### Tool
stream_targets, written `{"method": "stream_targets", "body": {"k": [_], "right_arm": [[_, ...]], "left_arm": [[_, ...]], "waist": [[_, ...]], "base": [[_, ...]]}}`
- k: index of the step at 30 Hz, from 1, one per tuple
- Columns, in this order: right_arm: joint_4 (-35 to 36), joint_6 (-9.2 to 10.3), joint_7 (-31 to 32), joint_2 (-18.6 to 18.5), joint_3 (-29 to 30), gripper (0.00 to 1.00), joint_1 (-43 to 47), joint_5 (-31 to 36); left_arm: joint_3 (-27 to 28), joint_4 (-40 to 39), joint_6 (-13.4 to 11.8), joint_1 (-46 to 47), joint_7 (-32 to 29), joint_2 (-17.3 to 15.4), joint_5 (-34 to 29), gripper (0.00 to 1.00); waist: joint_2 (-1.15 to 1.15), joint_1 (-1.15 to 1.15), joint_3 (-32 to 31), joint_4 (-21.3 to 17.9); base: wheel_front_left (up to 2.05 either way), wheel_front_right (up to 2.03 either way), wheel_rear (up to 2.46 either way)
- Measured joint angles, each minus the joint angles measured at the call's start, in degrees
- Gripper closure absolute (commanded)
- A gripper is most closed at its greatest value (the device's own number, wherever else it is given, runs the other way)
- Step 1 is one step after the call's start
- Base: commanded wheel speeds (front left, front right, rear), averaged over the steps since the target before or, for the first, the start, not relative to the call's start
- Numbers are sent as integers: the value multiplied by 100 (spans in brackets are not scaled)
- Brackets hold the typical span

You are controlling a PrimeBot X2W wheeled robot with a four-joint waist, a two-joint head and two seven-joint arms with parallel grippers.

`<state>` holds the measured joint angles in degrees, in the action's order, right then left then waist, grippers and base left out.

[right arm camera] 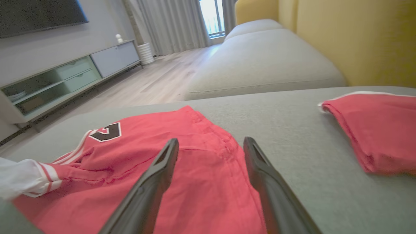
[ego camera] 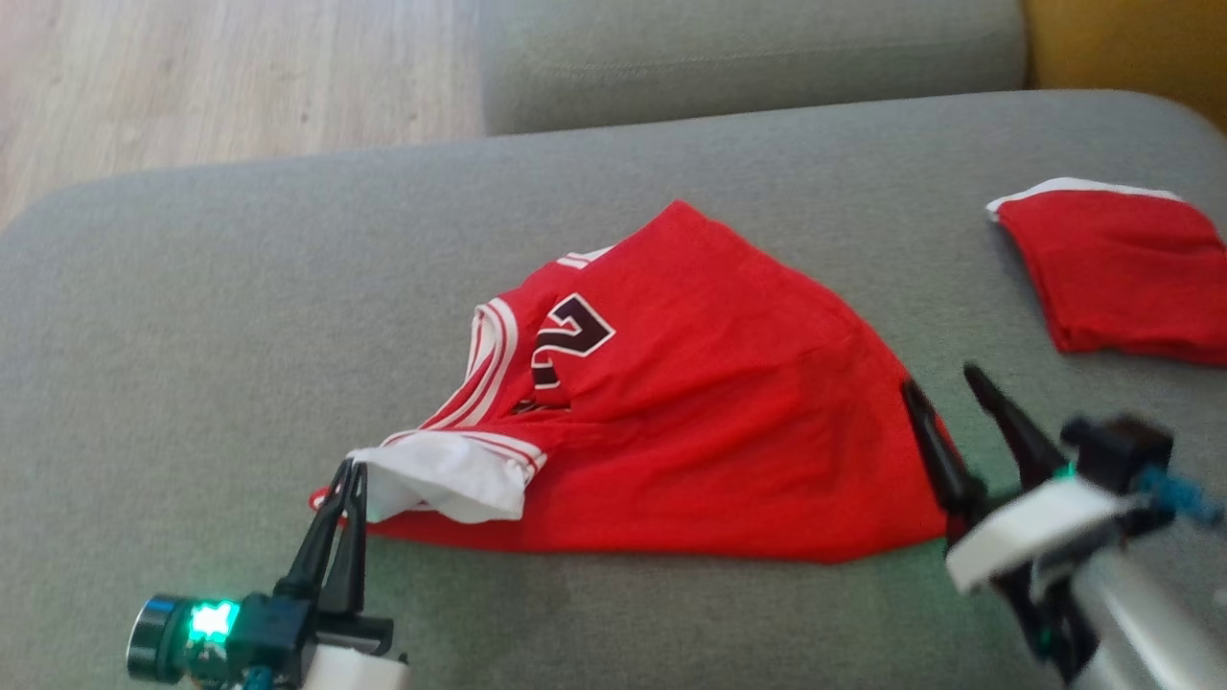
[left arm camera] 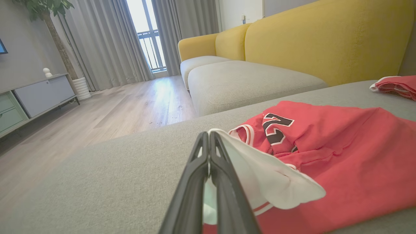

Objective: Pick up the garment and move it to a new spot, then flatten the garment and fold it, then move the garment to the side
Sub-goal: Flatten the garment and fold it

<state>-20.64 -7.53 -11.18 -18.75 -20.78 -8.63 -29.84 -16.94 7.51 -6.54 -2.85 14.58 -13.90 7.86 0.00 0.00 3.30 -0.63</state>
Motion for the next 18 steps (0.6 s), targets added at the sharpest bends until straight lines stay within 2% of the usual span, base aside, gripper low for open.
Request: {"method": "stream_targets", "body": {"k": [8, 13, 18], "right_arm": [[-446, 0, 733, -679, -983, 0, -1106, -2163], [-808, 0, 817, -1039, -1462, 0, -1390, -2753], [-991, 0, 703, -1191, -1802, 0, -1645, -3009]], "left_arm": [[-180, -73, 5, 264, -40, 9, -87, 100], [-286, -77, 52, 507, -38, 21, -146, 100], [-377, -69, 77, 683, -38, 71, -147, 100]], "waist": [[0, 0, 293, 275], [0, 0, 494, 469], [0, 1, 652, 625]], "base": [[0, 0, 0], [0, 0, 0], [0, 0, 0]]}}
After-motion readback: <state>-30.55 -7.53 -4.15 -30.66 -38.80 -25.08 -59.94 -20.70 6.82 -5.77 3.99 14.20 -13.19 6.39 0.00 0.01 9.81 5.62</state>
